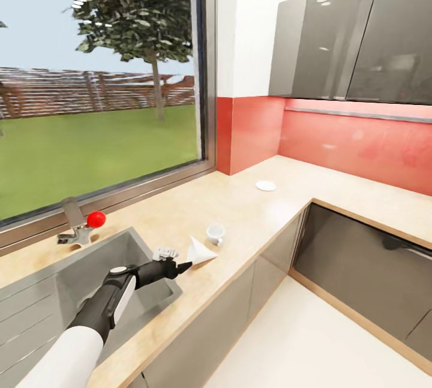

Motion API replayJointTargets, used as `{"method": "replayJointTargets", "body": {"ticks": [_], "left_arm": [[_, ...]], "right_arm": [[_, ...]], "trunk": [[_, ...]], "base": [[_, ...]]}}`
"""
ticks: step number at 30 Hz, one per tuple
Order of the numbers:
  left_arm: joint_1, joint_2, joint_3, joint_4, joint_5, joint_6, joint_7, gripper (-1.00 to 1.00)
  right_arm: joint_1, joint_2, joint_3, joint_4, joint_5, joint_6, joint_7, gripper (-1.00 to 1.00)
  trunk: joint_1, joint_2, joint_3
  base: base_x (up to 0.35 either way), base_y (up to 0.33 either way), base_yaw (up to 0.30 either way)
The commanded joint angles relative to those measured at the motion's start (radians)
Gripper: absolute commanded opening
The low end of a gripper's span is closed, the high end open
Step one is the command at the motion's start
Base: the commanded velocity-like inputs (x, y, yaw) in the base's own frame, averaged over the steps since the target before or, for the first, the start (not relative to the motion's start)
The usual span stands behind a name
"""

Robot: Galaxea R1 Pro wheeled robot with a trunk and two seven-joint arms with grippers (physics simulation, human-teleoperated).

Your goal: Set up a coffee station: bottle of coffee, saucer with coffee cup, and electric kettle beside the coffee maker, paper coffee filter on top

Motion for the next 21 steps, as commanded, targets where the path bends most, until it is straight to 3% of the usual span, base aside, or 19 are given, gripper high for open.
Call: {"method": "replayJointTargets", "body": {"ticks": [1,10,21], "left_arm": [[-0.001,-0.001,0.003,-0.001,0.000,0.008,-0.005,1.00],[0.013,-0.002,0.003,0.004,0.000,-0.032,-0.003,1.00],[0.055,-0.001,0.003,0.054,-0.002,-0.046,-0.003,1.00]], "right_arm": [[-0.001,0.001,-0.008,0.001,0.008,-0.004,0.006,1.00],[-0.001,0.000,-0.009,0.000,0.007,-0.004,0.006,1.00],[-0.001,0.000,-0.009,0.000,0.008,-0.005,0.008,1.00]], "trunk": [[0.001,-0.002,-0.002],[0.001,-0.002,-0.002],[0.001,-0.002,-0.002]], "base": [[0.111,-0.052,0.000],[0.224,-0.134,0.000],[0.018,-0.010,0.000]]}}
